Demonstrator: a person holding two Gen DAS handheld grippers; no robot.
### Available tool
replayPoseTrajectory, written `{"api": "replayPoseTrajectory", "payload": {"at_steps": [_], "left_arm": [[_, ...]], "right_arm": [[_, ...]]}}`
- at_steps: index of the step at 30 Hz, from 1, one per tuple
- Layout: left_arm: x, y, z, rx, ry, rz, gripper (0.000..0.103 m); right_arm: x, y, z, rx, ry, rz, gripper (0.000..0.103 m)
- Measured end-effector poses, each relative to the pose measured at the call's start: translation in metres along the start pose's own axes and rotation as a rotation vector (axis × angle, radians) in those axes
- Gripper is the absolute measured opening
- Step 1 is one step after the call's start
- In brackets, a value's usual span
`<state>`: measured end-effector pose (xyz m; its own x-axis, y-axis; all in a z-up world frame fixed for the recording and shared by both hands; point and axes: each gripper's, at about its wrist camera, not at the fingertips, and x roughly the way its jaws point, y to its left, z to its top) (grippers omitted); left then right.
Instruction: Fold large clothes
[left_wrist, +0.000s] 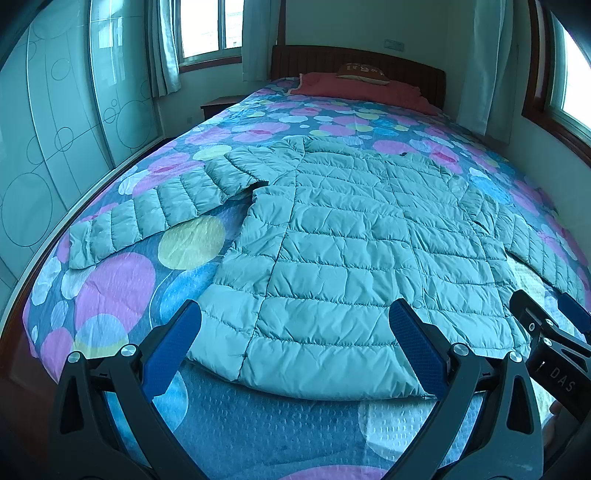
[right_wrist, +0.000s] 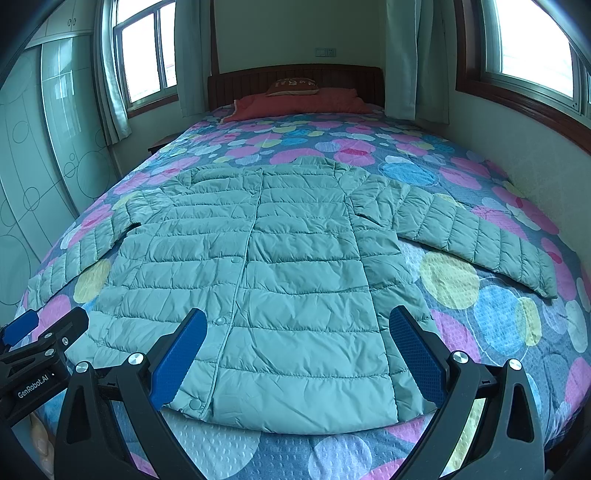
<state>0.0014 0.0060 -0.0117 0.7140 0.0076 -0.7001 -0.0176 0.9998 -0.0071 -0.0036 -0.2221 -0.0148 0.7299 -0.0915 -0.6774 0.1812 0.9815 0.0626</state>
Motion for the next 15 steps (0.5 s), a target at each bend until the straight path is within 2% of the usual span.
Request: {"api": "replayPoseTrajectory", "payload": {"at_steps": [15], "left_arm": [[-0.0006,-0.0003,0.0003,0.001,0.000,0.001,0.101]], "right_arm": [[-0.0005,0.0000,0.0005,-0.003,-0.001,0.000,0.098]]}}
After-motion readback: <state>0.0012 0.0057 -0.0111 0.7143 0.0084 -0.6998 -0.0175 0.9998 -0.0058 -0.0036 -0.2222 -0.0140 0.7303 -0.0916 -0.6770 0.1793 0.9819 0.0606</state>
